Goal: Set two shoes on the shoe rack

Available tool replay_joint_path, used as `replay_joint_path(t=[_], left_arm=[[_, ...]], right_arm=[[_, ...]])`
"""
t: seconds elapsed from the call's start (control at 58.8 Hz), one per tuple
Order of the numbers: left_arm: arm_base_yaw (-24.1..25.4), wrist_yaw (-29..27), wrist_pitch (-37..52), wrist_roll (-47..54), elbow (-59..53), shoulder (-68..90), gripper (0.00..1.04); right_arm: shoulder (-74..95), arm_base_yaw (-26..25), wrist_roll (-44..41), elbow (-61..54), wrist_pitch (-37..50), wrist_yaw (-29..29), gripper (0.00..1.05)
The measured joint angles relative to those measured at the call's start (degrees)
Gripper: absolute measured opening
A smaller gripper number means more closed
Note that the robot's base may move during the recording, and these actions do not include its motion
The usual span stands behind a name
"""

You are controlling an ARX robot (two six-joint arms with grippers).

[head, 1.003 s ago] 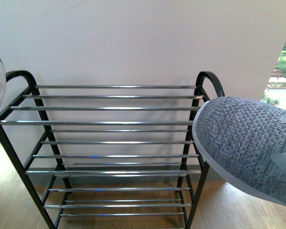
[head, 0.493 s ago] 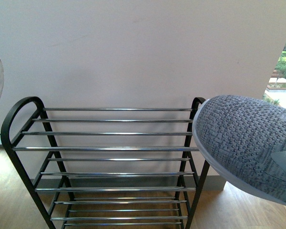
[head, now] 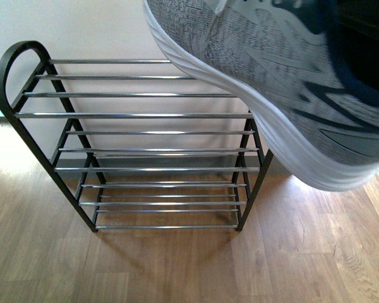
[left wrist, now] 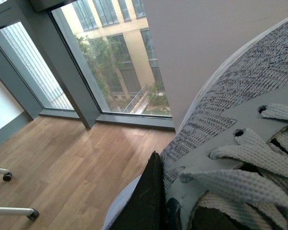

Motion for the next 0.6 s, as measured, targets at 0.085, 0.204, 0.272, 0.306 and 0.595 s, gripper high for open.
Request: replay_joint_path(t=[0.085,0.204,0.272,0.306,0.595], left_arm=[[0.0,0.0,0.0,0.0,0.0,0.0,0.02],[0.0,0.0,0.0,0.0,0.0,0.0,0.02],[0.0,0.0,0.0,0.0,0.0,0.0,0.02],[0.0,0.0,0.0,0.0,0.0,0.0,0.02],[0.0,0.0,0.0,0.0,0.0,0.0,0.02]], right_arm=[[6.4,0.6,1.9,4.0,-0.9,2.3,0.01],[14.8,1.9,2.9,9.1,-1.5,7.2,0.01],[18.6,2.6,2.8,11.6,-2.0,9.3,0.01],[20.3,2.8,2.8,12.9,-2.5,9.8,0.01],[32.8,2.0,7.8,26.2,-7.9,13.2,0.01]])
